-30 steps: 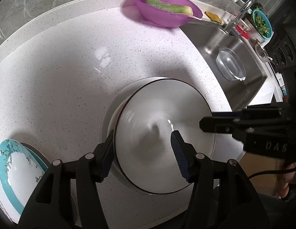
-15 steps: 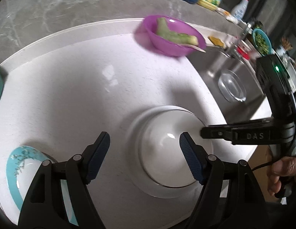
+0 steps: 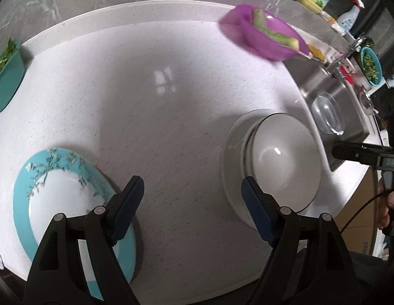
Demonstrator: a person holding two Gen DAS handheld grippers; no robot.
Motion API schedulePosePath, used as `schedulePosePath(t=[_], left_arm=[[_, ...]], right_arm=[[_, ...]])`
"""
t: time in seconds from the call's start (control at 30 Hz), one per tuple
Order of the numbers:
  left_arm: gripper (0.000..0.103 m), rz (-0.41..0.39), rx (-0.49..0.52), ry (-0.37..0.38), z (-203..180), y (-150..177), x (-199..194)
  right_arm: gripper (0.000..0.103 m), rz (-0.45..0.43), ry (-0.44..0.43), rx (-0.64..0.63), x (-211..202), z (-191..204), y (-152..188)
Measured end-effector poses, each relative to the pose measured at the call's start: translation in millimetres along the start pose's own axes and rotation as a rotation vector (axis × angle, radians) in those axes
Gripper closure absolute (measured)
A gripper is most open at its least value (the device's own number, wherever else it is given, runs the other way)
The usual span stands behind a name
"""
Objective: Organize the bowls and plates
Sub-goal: 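Move both grippers to the stack and close on the plate rim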
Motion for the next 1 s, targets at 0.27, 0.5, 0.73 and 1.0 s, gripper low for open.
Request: schedulePosePath(t=[0.27, 0.5, 0.73, 1.0], left_arm=[[0.025, 0.081, 0.054, -0.003, -6.1, 16.0, 26.0], [0.025, 0.137, 0.071, -0.019, -11.1, 31.2, 49.0], [0.023, 0.168, 0.082, -0.019, -13.4, 33.4, 74.5], [0.015, 0.160, 0.048, 0.016, -12.8, 24.5, 92.5]], right_arm=[[0.045, 0.068, -0.040, 0.021, 25.2, -8.8, 12.9], [0.046, 0.102, -0.021, -0.020, 39.5, -5.5, 18.1], [0.049, 0.097, -0.015, -0.049, 50.4, -4.1, 15.3], [0.066, 0.104, -0.004, -0.076, 61.2, 1.6, 16.3]])
Point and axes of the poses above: each gripper's, at about its wrist camera, not at the fingertips, and x roughly the way its jaws point, z to its left, y to its underside, the point moved 9 cm from there along x, roughly the way its jaws point, and after that the axes turned 6 degrees about -z, right-handed, at the moved point
